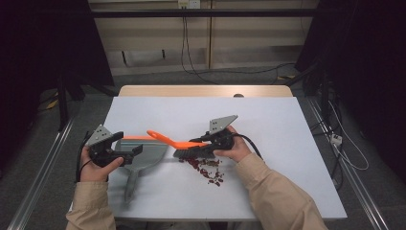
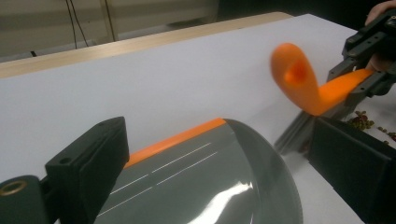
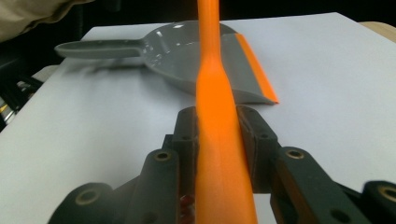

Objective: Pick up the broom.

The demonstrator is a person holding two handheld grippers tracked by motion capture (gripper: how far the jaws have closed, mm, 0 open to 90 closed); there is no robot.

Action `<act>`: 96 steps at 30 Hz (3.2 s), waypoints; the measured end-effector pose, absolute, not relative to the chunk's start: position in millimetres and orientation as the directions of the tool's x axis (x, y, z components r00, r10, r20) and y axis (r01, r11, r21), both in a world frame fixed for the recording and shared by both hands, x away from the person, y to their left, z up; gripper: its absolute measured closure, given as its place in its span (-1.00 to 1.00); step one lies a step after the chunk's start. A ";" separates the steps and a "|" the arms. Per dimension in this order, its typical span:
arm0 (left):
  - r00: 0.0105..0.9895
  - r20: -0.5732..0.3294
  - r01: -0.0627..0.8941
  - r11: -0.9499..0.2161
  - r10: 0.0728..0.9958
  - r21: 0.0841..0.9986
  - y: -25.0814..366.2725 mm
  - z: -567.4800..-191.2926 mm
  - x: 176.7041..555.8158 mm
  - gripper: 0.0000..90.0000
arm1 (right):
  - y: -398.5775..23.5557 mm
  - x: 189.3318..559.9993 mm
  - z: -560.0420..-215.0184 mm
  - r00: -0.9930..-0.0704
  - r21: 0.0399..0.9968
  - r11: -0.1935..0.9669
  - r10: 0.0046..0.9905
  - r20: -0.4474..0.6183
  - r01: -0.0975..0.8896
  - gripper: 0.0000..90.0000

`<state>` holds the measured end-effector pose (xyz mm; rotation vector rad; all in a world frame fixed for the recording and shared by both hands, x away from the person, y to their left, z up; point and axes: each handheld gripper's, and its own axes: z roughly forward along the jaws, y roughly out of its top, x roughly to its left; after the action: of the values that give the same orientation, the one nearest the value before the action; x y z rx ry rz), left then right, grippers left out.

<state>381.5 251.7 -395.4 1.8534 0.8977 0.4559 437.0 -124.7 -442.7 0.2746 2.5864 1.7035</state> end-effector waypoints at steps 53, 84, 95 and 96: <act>0.663 -0.070 0.367 -0.242 0.745 0.898 250.5 -394.1 381.6 -0.88 | -79.8 355.2 -435.4 -0.810 0.865 0.268 0.540 0.229 0.423 0.58; 0.663 -0.059 0.357 -0.246 0.746 0.901 249.5 -392.0 380.9 -0.88 | -84.7 366.9 -437.5 -0.636 0.795 0.142 0.687 0.350 0.590 0.59; 0.669 -0.051 0.354 -0.258 0.741 0.899 245.6 -391.7 380.2 -0.88 | -121.4 358.0 -442.7 -0.545 0.772 0.048 0.736 0.401 0.634 0.58; 0.670 -0.049 0.353 -0.260 0.740 0.899 245.5 -391.5 380.1 -0.87 | -123.9 357.3 -442.9 -0.542 0.775 0.044 0.740 0.399 0.631 0.58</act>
<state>380.1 245.5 -391.5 1.8648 0.8618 0.4761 357.3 -123.9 -442.9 1.4447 2.1879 1.5247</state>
